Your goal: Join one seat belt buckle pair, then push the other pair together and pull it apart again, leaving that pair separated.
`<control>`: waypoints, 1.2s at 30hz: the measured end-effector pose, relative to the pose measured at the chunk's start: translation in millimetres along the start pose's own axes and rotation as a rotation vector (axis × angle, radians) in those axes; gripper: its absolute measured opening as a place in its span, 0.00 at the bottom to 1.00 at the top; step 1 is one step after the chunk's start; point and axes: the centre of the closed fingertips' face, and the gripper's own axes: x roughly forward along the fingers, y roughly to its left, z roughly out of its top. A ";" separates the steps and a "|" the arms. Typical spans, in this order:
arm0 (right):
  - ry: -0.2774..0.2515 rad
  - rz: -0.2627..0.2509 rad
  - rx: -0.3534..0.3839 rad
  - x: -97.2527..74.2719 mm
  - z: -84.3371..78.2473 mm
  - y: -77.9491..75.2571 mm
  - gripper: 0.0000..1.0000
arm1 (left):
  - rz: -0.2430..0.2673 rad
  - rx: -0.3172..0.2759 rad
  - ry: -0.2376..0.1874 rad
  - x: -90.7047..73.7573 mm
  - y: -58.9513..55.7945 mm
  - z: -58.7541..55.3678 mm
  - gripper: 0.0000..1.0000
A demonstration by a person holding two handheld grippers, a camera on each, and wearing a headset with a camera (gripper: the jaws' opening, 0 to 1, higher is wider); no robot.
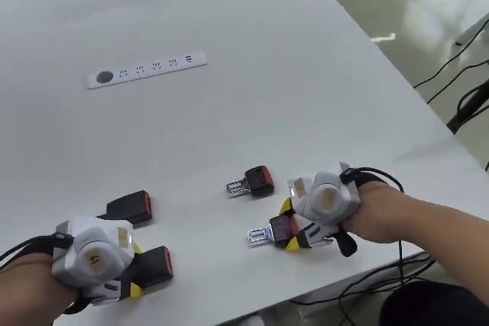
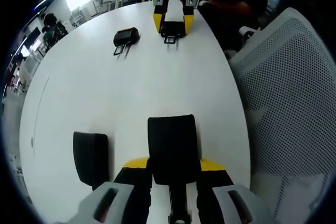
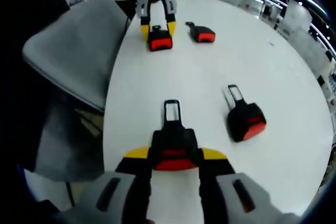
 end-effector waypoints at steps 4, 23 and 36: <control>-0.010 0.007 -0.012 -0.1 1.1 0.0 0.34 | 0.002 0.005 0.023 0.2 -0.2 0.8 0.33; -0.019 0.037 -0.052 3.8 7.5 -6.4 0.34 | -0.011 0.020 0.052 0.5 0.6 0.2 0.33; -0.041 -0.001 -0.028 14.8 28.8 -0.5 0.34 | -0.011 0.025 0.068 1.0 0.3 0.7 0.33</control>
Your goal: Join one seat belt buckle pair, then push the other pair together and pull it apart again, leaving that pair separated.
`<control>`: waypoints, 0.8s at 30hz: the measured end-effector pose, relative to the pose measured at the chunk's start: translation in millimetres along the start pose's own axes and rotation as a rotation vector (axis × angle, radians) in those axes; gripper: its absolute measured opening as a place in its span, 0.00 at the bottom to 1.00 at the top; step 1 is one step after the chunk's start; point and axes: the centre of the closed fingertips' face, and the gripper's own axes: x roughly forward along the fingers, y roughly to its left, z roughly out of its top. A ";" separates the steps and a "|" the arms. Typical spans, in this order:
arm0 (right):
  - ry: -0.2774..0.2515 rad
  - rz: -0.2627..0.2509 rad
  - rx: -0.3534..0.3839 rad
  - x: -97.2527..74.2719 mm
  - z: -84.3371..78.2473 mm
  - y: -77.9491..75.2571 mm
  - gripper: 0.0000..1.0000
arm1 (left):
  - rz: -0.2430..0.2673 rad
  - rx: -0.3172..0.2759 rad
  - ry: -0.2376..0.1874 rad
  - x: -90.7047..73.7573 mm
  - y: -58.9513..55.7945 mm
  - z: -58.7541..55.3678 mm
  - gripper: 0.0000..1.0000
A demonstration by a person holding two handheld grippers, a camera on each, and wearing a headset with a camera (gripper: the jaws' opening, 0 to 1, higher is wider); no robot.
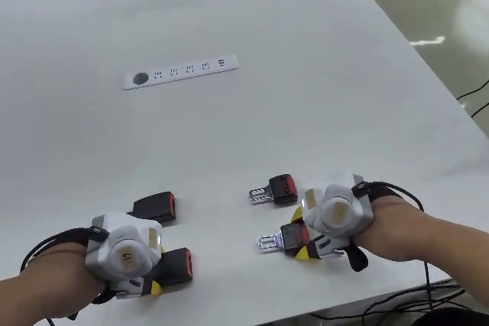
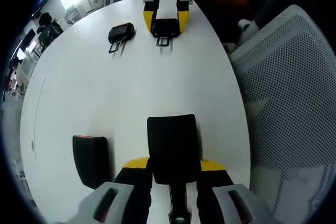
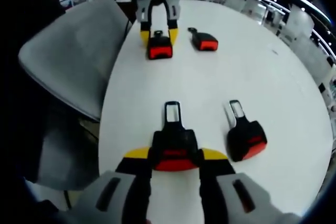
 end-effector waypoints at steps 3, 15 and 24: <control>-0.039 -0.012 0.009 11.3 18.3 6.8 0.34 | 0.002 -0.001 0.001 -0.1 0.1 -0.1 0.33; -0.126 -0.023 0.007 46.3 74.3 17.4 0.34 | -0.001 0.015 0.038 1.1 0.2 0.6 0.33; -0.093 -0.029 -0.032 54.2 86.3 19.6 0.34 | 0.003 0.013 0.049 0.7 -0.3 0.3 0.33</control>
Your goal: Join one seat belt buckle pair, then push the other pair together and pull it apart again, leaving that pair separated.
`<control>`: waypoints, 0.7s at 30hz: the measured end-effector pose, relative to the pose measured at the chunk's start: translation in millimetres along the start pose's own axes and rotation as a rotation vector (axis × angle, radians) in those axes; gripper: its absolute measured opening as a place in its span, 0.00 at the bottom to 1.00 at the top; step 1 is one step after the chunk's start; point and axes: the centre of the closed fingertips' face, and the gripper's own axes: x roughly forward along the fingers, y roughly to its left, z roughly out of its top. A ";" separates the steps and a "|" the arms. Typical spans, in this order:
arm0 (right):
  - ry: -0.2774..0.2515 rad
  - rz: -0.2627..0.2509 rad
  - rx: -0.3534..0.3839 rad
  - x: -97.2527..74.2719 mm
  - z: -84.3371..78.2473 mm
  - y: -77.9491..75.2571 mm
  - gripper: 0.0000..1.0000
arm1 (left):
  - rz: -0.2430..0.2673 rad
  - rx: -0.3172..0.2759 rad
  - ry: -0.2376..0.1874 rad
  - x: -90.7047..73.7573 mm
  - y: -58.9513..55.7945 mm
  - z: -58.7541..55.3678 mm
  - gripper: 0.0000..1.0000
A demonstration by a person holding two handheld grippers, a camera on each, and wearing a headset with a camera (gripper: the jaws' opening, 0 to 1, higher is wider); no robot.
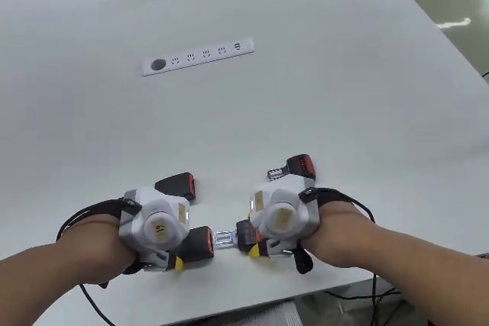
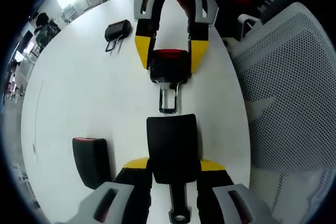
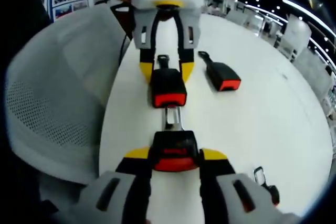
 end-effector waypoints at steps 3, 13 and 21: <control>-0.002 -0.004 -0.001 2.3 3.1 1.8 0.35 | 0.002 0.002 0.006 0.1 -0.5 0.4 0.33; -0.035 -0.009 0.017 9.1 13.5 2.7 0.34 | 0.004 0.004 0.015 0.3 -1.0 0.2 0.33; -0.033 -0.002 0.012 11.5 15.1 0.9 0.33 | 0.001 0.008 -0.021 -1.0 -0.7 -0.3 0.32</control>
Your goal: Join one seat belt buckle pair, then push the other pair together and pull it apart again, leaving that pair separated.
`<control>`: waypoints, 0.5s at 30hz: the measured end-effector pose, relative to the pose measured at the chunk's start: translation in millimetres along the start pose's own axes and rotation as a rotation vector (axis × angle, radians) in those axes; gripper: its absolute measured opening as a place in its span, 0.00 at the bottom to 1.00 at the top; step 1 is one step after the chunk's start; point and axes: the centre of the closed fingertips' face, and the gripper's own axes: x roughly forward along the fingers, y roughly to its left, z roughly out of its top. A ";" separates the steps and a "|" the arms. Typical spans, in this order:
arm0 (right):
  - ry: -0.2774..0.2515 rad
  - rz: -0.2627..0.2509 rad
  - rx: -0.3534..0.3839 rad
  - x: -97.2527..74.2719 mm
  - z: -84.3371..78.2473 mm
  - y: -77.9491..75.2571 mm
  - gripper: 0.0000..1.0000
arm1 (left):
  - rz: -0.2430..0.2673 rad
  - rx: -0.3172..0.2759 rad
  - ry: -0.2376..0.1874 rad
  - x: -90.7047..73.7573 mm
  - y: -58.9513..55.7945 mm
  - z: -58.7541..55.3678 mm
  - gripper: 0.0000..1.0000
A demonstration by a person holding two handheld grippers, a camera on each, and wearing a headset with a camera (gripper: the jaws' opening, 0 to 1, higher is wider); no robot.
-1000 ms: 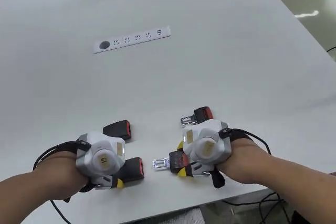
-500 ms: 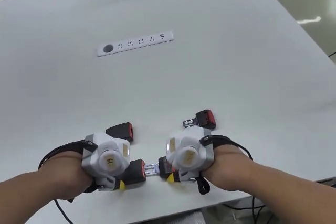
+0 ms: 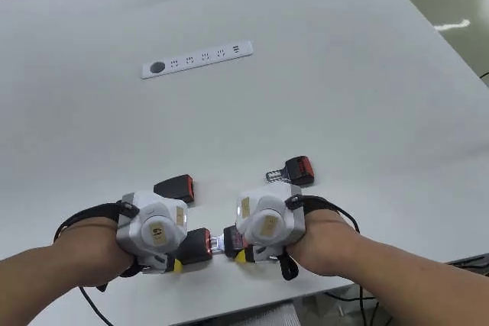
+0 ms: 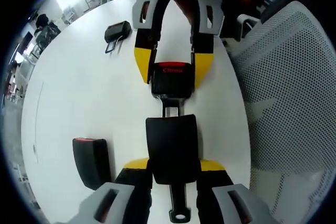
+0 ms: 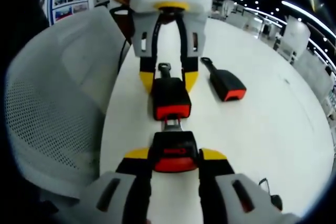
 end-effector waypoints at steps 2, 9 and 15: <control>0.004 0.006 -0.013 2.0 1.5 -0.3 0.32 | -0.002 0.006 -0.001 0.8 0.1 0.2 0.32; 0.011 0.022 -0.028 6.6 7.4 -2.6 0.32 | -0.003 0.001 0.010 1.0 0.8 0.4 0.32; -0.009 0.021 -0.006 11.1 13.7 0.1 0.32 | -0.004 0.012 0.010 1.2 1.2 -0.1 0.32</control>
